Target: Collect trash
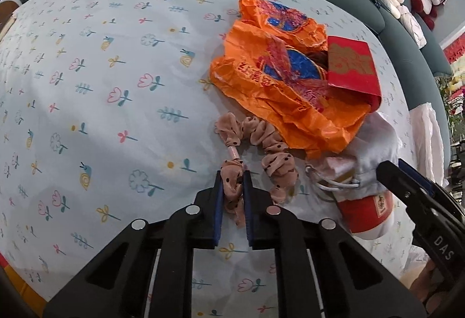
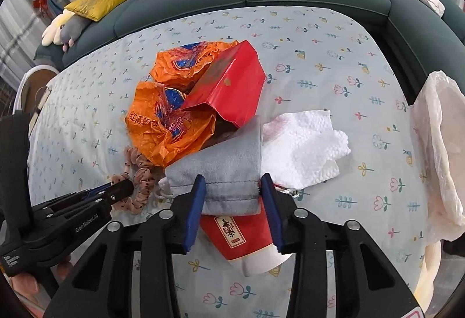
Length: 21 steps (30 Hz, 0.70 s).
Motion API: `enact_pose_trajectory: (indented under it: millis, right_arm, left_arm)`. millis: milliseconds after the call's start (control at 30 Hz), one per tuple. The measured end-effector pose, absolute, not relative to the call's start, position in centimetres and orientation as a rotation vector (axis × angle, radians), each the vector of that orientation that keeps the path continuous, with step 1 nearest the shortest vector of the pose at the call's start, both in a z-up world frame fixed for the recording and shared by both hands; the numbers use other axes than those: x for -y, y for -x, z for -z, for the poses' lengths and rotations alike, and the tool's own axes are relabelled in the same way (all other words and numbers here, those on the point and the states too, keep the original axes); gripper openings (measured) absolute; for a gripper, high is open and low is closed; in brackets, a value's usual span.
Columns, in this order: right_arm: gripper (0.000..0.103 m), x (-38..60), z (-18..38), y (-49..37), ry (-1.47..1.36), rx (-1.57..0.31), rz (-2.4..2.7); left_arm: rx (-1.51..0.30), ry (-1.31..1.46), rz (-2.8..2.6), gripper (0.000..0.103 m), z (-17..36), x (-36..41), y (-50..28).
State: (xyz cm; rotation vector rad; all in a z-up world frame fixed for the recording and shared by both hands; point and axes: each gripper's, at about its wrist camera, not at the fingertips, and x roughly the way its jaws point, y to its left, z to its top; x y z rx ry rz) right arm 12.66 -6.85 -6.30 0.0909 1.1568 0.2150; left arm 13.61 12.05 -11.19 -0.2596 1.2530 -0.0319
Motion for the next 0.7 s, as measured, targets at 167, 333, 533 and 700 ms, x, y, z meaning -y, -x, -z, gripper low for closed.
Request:
enact_pose_trajectory:
  millis: [167, 333, 533, 700]
  right_arm:
    - [0.018, 6.6, 5.5, -12.5, -0.07, -1.143, -0.241]
    - [0.016, 6.6, 3.1, -12.3, -0.082, -1.085, -0.263]
    - [0.016, 7.6, 0.0, -12.3, -0.13, -1.023, -0.272]
    - [0.016, 8.5, -2.8, -12.4, -0.159, -0.979, -0.264]
  left_arm:
    - [-1.233, 0.253, 0.037, 0.01, 10.3, -11.9, -13.5]
    - [-1.194, 0.273, 0.047, 0.009, 8.2, -11.9, -13.3]
    - [-1.159, 0.274, 0.079, 0.009, 5.4, -12.0, -12.4]
    - [-1.109, 0.255, 0.106, 0.009, 2.6, -10.2, -12.1]
